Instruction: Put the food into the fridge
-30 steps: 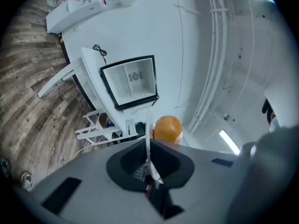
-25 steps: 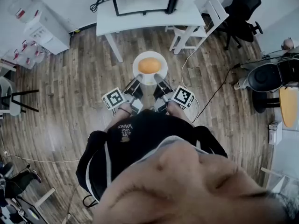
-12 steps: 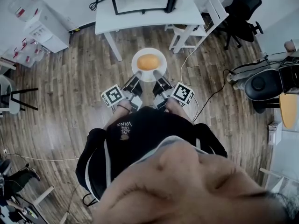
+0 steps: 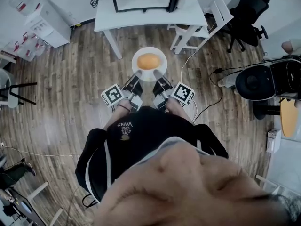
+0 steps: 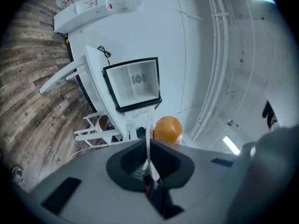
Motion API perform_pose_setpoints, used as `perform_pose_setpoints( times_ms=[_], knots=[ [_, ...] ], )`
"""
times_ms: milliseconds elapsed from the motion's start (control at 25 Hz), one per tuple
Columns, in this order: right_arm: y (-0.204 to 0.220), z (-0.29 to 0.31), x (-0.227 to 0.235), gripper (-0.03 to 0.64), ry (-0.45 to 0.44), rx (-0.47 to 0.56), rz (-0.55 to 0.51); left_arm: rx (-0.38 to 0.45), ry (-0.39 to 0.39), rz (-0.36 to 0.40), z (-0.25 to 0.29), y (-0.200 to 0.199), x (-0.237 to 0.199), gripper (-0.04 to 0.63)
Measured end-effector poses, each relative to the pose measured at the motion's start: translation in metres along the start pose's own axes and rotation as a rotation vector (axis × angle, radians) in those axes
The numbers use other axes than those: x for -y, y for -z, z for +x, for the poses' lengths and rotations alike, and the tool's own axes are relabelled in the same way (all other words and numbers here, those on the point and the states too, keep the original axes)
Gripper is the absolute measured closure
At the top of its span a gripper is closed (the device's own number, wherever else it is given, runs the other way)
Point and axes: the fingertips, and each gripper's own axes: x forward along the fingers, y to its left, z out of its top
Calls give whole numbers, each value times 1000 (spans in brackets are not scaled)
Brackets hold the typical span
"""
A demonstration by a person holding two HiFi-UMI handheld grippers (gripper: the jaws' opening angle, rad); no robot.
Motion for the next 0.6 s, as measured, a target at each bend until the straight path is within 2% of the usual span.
perform_pose_setpoints(
  times_ms=[160, 280, 360, 600],
  knots=[
    [-8, 1, 4, 589, -23, -24, 4, 19, -29, 12, 5, 3, -7, 565],
    [-12, -2, 15, 589, 21, -42, -16, 35, -46, 29, 7, 2, -10, 565],
    [-14, -1, 14, 589, 8, -51, -18, 45, -53, 35, 8, 3, -10, 565],
    [-13, 4, 15, 589, -13, -67, -3, 69, -43, -1, 10, 3, -12, 565]
  ],
)
